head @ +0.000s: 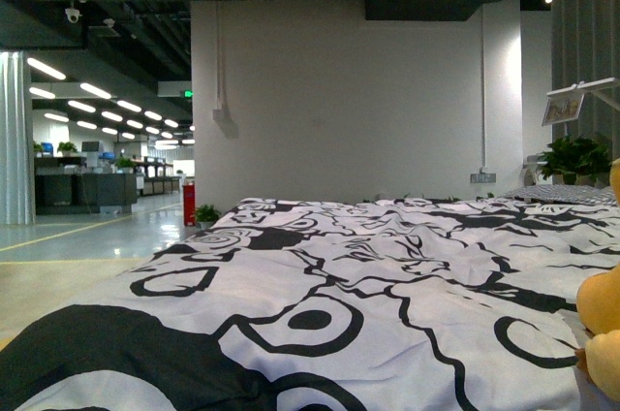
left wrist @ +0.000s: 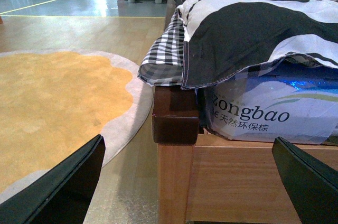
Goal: Put away toys
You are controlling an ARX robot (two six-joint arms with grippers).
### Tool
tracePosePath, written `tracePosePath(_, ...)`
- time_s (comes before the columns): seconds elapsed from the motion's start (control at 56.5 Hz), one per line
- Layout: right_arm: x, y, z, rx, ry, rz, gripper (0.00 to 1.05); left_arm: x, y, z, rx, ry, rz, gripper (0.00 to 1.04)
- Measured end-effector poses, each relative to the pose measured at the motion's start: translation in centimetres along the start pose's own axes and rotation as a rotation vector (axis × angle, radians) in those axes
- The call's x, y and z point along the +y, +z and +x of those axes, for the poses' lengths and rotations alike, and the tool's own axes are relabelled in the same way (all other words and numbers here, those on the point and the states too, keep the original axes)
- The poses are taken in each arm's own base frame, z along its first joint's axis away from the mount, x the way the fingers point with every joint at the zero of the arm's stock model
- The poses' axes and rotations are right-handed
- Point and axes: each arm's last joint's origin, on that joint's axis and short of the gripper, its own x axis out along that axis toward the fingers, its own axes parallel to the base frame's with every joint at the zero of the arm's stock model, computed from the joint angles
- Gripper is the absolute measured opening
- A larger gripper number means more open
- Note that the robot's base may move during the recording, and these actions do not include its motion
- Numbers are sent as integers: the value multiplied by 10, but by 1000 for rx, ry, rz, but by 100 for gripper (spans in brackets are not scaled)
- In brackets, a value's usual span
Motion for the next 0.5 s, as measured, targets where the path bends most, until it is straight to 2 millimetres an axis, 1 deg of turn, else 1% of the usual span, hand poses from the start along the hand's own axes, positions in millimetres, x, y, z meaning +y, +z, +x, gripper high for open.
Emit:
tracePosePath(0.071,0,-9,-5,-2,0,-1,7,0,0,0,0,0,0,98)
tracePosePath(0.265,0,-26,-14,-7,1,-3,7,0,0,0,0,0,0,98)
tracePosePath(0.495,0,-39,-22,-13,1,-3,7,0,0,0,0,0,0,98)
